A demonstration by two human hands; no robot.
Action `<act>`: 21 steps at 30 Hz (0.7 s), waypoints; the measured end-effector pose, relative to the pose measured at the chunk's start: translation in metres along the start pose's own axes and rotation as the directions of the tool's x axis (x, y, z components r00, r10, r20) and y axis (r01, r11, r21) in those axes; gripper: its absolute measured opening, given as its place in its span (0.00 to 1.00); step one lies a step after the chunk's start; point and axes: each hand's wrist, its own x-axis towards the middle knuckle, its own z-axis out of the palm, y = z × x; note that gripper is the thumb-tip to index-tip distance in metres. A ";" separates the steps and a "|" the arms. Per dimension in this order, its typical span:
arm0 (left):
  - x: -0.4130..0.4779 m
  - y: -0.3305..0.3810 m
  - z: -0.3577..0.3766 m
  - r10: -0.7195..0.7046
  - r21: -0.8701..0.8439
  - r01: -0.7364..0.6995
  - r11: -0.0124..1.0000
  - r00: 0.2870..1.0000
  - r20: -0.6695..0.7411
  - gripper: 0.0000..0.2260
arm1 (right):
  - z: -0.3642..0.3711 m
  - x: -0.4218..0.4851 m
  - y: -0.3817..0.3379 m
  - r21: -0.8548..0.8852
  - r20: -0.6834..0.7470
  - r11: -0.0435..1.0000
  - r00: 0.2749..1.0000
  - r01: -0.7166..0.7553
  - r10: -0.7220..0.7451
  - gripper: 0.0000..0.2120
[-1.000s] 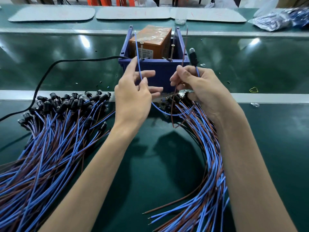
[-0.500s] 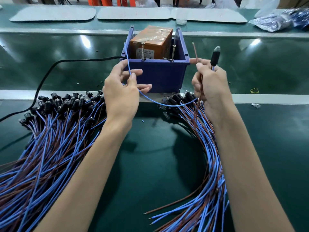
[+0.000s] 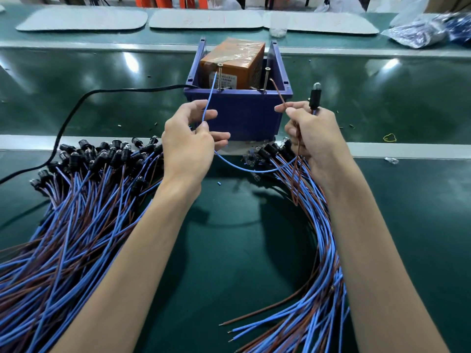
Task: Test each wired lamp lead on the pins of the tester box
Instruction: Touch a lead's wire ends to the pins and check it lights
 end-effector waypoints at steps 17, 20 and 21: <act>-0.001 -0.002 -0.001 -0.008 0.023 0.007 1.000 1.000 0.024 0.15 | 0.000 -0.003 -0.002 -0.019 0.061 1.000 0.998 0.014 -0.013 0.13; -0.001 -0.001 -0.001 -0.002 0.032 0.001 0.999 1.000 0.026 0.15 | 0.001 -0.003 -0.002 -0.026 0.067 1.000 0.998 0.016 -0.014 0.13; -0.001 -0.001 -0.001 0.000 0.036 0.000 0.999 1.000 0.026 0.15 | 0.001 -0.003 -0.002 -0.028 0.069 0.999 0.998 0.018 -0.016 0.13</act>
